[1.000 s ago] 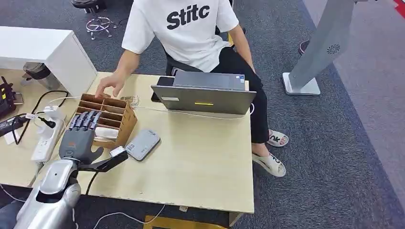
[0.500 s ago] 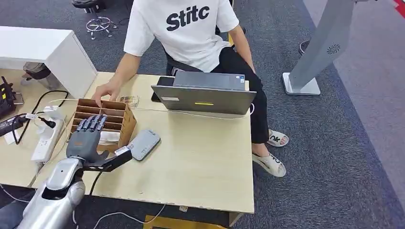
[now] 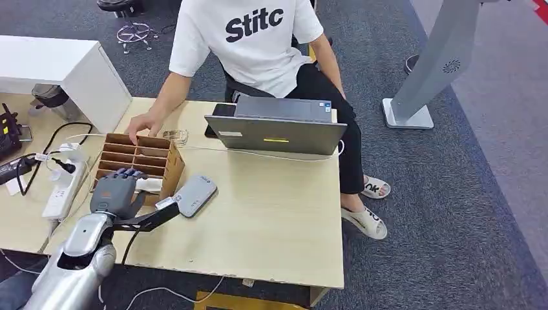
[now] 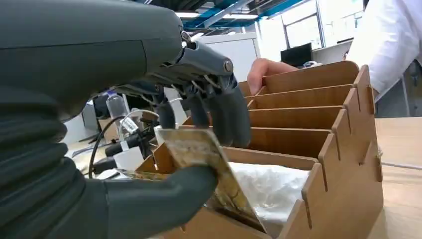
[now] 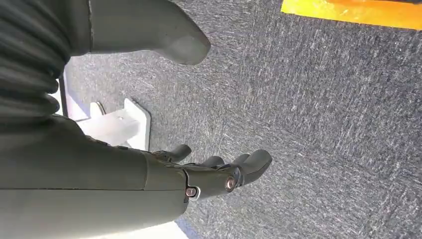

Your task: Pass the card to the sensor for recognition and then transmit it.

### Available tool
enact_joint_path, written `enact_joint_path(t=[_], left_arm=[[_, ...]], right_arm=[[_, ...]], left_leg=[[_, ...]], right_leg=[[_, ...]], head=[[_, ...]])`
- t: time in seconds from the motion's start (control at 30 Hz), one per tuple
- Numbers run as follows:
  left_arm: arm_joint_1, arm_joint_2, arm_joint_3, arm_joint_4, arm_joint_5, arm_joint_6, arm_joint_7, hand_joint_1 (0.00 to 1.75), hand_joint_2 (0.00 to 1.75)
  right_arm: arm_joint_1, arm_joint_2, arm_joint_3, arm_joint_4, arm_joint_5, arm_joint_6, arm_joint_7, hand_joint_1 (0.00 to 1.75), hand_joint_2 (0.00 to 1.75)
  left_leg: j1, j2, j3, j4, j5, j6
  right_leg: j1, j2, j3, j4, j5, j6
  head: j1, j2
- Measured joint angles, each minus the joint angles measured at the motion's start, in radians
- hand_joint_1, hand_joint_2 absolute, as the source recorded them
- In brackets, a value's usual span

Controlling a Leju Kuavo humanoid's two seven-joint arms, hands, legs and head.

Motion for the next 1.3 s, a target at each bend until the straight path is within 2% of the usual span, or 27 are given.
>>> enact_joint_path(t=[0.6,0.7,0.8,0.97,1.3], left_arm=[[-0.004,0.0,-0.005,0.001,0.0,0.004,0.007,1.75,1.75],[-0.004,0.0,-0.005,0.002,-0.019,0.02,0.019,1.75,1.75],[-0.006,0.0,-0.005,0.002,-0.039,0.083,0.04,1.75,1.75],[-0.034,0.0,0.003,-0.011,-0.016,0.186,0.037,1.75,1.75],[-0.134,0.014,0.06,-0.076,0.072,0.2,-0.005,1.75,1.75]], right_arm=[[0.0,0.0,0.0,0.0,0.003,0.003,-0.001,0.0,1.75],[0.0,0.0,0.0,0.0,0.003,0.003,-0.001,0.0,1.75],[0.0,0.0,0.0,0.0,0.006,0.003,-0.001,0.0,1.75],[0.0,0.0,0.0,0.0,0.013,0.0,-0.005,0.0,1.75],[0.0,0.0,0.0,0.0,0.015,-0.002,-0.006,0.0,1.75]], left_leg=[[0.0,0.0,0.0,0.0,0.0,0.0],[0.0,0.0,0.0,0.0,0.0,0.0],[0.0,0.0,0.0,0.0,0.0,0.0],[0.0,0.0,0.0,0.0,0.0,0.0],[0.0,0.0,0.0,0.0,0.0,0.0]], right_leg=[[0.0,0.0,0.0,0.0,0.0,0.0],[0.0,0.0,0.0,0.0,0.0,0.0],[0.0,0.0,0.0,0.0,0.0,0.0],[0.0,0.0,0.0,0.0,0.0,0.0],[0.0,0.0,0.0,0.0,0.0,0.0]], head=[[0.0,0.0],[0.0,0.0],[0.0,0.0],[0.0,0.0],[0.0,0.0]])
